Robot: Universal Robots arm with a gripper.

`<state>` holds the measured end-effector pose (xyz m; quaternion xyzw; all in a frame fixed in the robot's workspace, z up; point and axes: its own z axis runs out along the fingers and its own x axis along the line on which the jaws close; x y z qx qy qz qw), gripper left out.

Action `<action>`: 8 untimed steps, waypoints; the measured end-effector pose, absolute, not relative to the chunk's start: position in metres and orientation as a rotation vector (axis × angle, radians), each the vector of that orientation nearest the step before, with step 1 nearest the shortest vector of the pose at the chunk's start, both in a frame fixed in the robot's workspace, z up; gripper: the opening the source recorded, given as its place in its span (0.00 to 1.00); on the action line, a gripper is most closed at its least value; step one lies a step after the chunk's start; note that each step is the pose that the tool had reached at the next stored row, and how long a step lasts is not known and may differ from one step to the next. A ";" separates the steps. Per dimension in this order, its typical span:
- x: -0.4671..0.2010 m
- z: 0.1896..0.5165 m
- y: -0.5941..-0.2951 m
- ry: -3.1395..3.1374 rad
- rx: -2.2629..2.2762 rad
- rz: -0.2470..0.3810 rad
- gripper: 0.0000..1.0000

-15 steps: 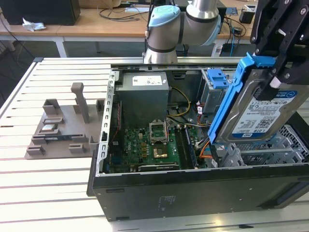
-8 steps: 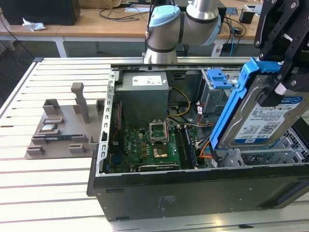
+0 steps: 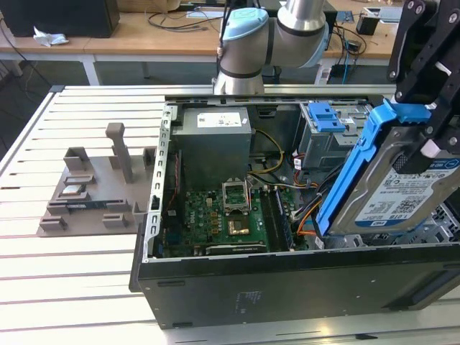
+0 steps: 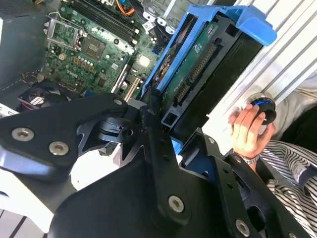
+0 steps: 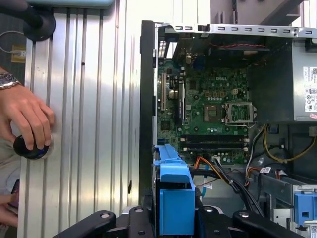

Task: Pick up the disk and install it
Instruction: 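Pick up the disk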

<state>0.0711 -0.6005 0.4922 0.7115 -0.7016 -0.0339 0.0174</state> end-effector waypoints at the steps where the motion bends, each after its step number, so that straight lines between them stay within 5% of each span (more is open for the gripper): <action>1: 0.071 0.492 -0.603 -2.180 2.211 -0.105 0.37; 8: 0.075 0.491 -0.618 -2.191 2.224 -0.133 0.37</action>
